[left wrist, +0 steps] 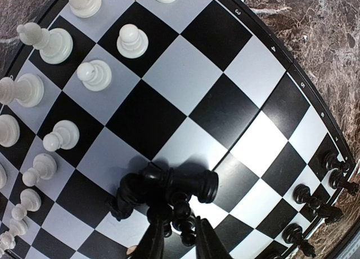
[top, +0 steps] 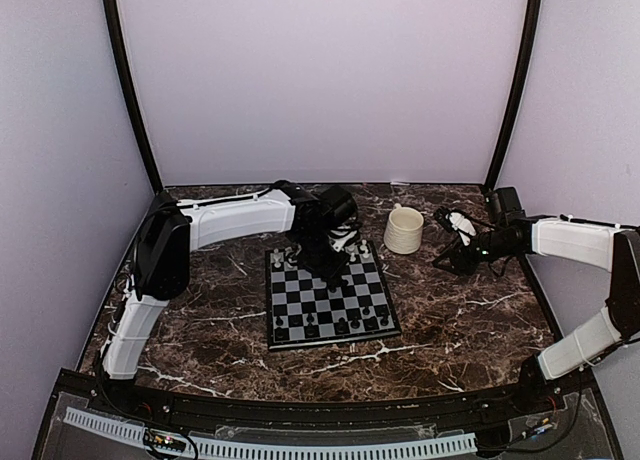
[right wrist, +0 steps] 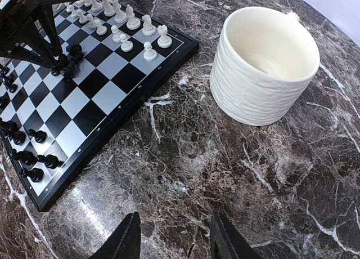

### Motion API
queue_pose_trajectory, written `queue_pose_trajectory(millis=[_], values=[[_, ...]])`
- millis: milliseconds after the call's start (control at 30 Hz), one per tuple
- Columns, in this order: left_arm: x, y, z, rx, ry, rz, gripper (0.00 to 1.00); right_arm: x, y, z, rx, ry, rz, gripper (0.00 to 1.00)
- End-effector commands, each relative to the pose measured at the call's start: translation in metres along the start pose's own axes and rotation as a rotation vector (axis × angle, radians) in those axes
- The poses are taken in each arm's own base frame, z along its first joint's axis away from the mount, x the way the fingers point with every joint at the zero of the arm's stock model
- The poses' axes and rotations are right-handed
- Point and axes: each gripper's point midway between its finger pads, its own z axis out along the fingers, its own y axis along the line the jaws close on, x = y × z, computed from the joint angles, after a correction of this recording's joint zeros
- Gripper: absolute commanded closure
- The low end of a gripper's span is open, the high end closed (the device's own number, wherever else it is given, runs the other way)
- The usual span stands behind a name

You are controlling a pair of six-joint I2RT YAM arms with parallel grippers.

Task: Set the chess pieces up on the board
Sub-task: Pick up the pawn from the chessboard.

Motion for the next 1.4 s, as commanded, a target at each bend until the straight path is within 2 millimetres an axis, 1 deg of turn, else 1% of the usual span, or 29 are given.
queue_pose_trajectory(millis=[0, 367, 533, 800, 1200, 1267, 1367], values=[[0.010, -0.002, 0.000, 0.005, 0.036, -0.001, 0.79, 0.004, -0.001, 0.003, 0.001, 0.006, -0.003, 0.57], [0.013, -0.007, 0.002, 0.029, 0.053, -0.002, 0.81, 0.005, -0.002, 0.003, 0.001, 0.008, -0.001, 0.57], [0.015, -0.008, 0.001, 0.025, 0.060, 0.000, 0.77, 0.004, -0.001, 0.003, 0.000, 0.005, -0.003, 0.57], [0.018, -0.009, 0.001, 0.019, 0.070, 0.001, 0.80, 0.004, -0.001, 0.002, 0.001, 0.005, -0.003, 0.57], [0.015, -0.013, -0.006, 0.016, 0.060, 0.015, 0.88, 0.003, -0.001, 0.001, 0.003, 0.001, -0.005, 0.57], [0.015, -0.016, -0.009, 0.020, 0.058, 0.023, 0.90, 0.003, -0.001, 0.001, 0.002, 0.001, -0.005, 0.57], [0.016, -0.026, -0.013, 0.039, 0.057, 0.049, 0.90, 0.002, -0.001, 0.001, 0.003, 0.001, -0.006, 0.57]])
